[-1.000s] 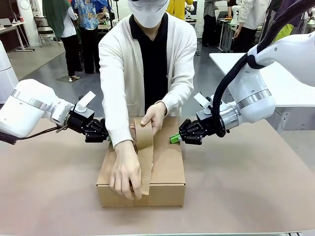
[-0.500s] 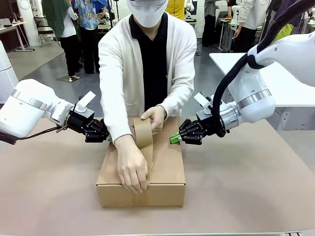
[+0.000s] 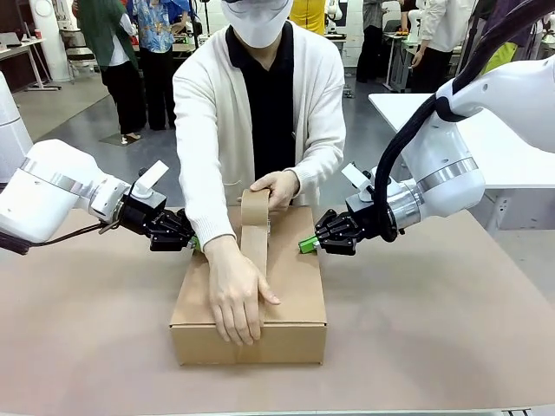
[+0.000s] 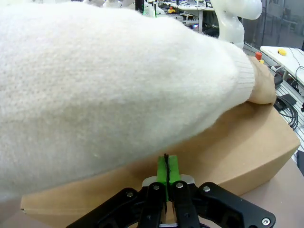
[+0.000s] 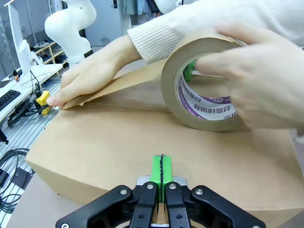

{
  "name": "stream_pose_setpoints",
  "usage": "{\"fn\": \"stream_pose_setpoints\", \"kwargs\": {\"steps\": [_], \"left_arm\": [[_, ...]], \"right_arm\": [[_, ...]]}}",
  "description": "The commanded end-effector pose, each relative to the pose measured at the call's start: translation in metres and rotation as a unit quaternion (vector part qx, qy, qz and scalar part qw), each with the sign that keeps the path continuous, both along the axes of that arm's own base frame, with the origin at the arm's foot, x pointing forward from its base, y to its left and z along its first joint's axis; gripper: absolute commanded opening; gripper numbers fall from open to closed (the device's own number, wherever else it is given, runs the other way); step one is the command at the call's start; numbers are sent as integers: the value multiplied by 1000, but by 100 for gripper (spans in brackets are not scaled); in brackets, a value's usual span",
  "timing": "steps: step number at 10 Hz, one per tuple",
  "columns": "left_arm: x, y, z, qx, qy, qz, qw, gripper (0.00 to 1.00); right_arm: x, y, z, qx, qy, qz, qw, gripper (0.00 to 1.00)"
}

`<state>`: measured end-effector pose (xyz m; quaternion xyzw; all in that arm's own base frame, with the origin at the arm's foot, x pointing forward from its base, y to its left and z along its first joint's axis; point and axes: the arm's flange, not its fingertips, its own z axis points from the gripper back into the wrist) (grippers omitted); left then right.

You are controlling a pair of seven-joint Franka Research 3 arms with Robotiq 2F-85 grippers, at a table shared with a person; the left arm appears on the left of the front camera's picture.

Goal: Wrap the clocks to prevent damage.
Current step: After the human seals the box with tape, release both hands from the side flaps of the Package Box.

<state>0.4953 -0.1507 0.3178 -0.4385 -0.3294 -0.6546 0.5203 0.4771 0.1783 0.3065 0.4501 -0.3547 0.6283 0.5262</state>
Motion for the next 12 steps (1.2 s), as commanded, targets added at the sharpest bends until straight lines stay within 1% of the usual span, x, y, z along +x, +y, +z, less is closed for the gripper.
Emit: {"fn": "stream_pose_setpoints", "kwargs": {"steps": [1,12], "left_arm": [[-1,-1,-4,-2,-1,3,1000,0],[-1,-1,-4,-2,-1,3,1000,0]], "right_arm": [[-1,1,-4,-4,2,-3,1000,1],[-1,1,-4,-4,2,-3,1000,1]]}}
